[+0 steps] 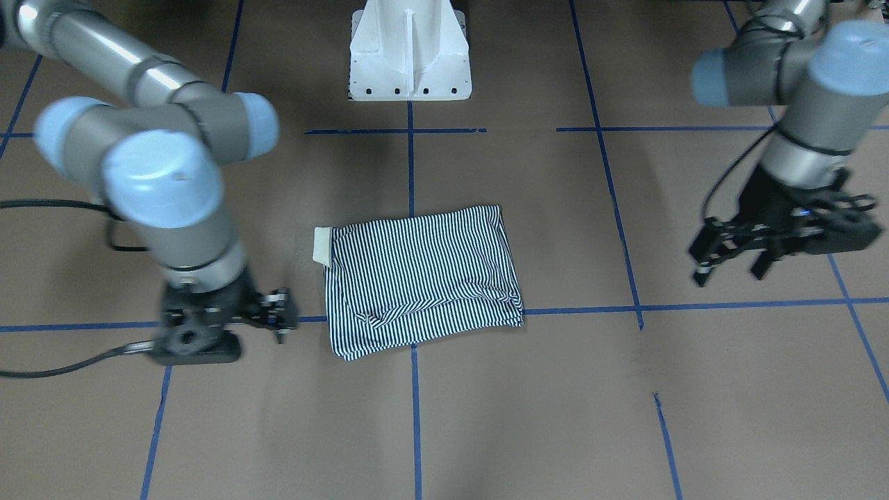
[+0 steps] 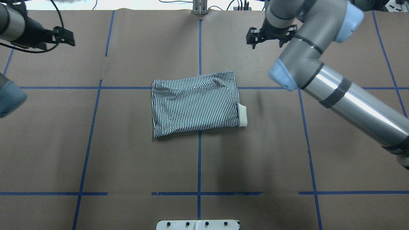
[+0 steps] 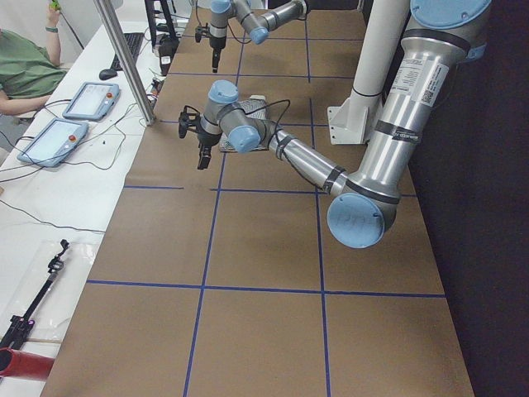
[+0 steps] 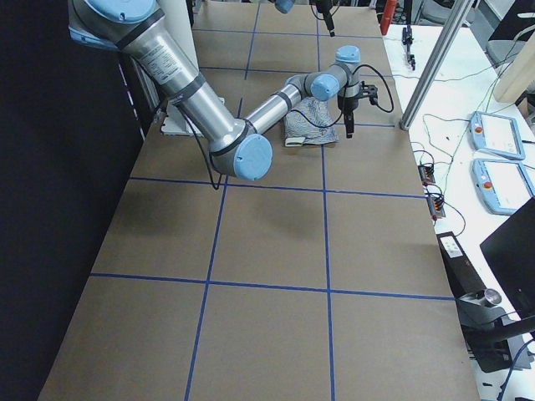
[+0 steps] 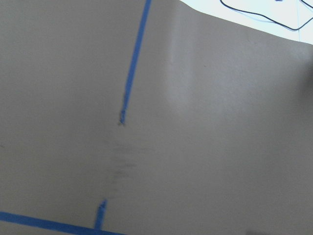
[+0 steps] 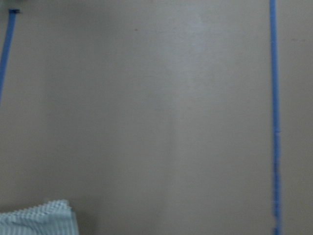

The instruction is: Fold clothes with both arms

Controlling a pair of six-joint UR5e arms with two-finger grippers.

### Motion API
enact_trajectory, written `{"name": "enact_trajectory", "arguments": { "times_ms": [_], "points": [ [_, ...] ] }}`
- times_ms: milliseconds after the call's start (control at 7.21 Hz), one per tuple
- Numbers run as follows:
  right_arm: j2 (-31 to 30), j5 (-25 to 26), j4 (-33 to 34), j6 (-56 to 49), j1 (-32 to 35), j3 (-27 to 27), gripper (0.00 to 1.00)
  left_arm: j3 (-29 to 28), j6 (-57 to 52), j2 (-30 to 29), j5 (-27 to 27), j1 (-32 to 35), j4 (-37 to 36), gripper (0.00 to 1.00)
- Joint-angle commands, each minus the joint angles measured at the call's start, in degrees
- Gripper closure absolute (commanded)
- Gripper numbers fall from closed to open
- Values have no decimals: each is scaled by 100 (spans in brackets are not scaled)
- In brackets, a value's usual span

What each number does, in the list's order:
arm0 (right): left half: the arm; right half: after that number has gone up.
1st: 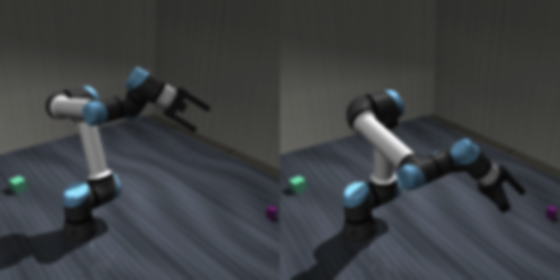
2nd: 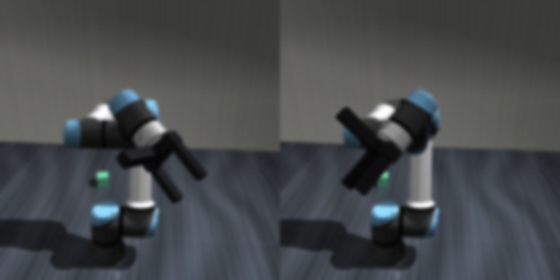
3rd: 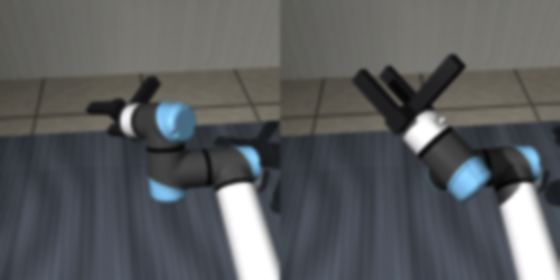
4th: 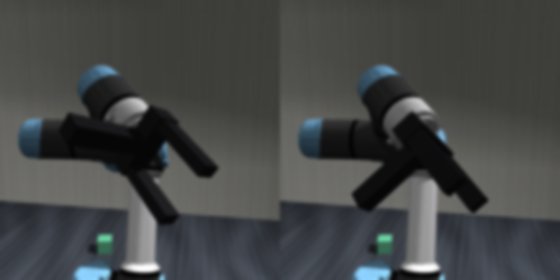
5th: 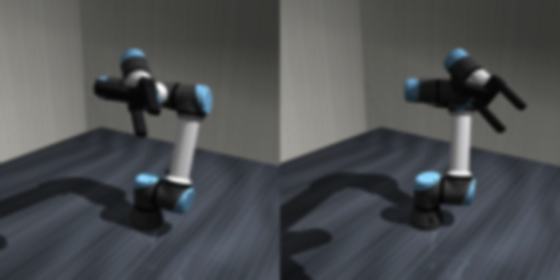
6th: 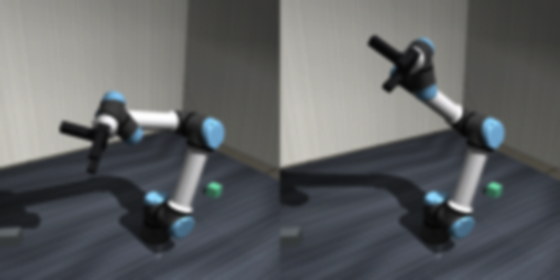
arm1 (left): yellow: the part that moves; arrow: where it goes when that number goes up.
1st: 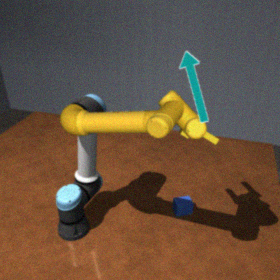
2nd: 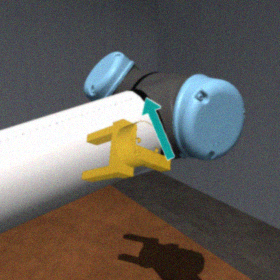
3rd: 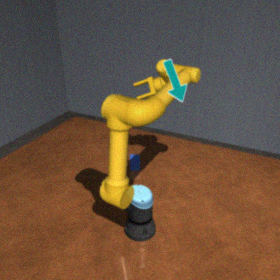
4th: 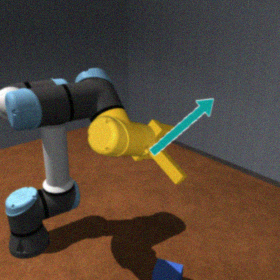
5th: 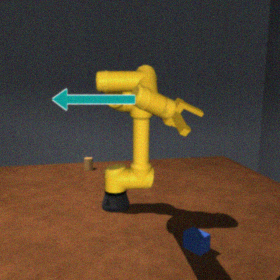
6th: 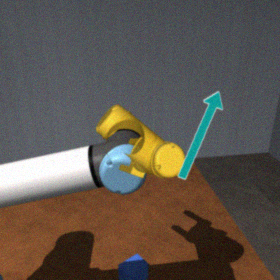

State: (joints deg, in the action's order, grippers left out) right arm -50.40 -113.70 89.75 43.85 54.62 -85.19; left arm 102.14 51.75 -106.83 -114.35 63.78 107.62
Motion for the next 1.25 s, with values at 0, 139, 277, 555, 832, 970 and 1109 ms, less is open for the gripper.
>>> {"name": "enact_trajectory", "arguments": {
  "times_ms": [0, 139, 277, 555, 832, 970, 1109],
  "points": [
    [-1877, -877, 96, -2099, 1247, -1075, 0, 175, -2246, 538, -472, 1202, -513, 0],
    [-2452, -1430, 156, -3205, 2018, -1096, 0, 184, -3188, 871, -709, 1599, -566, 0],
    [-2997, -1740, 200, -3956, 2635, -1105, 0, 236, -4267, 1275, -781, 2090, -567, 0],
    [-3816, -2565, 218, -4017, 3341, -1087, 0, 254, -4998, 1785, -1508, 2525, -628, 0],
    [-4098, -2569, 96, -3972, 3345, -1270, 0, -78, -5025, 2113, -1346, 2464, -357, 0],
    [-4188, -2578, -166, -3911, 3345, -1280, 0, -219, -5025, 2105, -1318, 2464, -364, 0],
    [-4441, -2569, -230, -3963, 3345, -1176, 0, -220, -5017, 2096, -1344, 2473, -504, 0]
  ]
}}
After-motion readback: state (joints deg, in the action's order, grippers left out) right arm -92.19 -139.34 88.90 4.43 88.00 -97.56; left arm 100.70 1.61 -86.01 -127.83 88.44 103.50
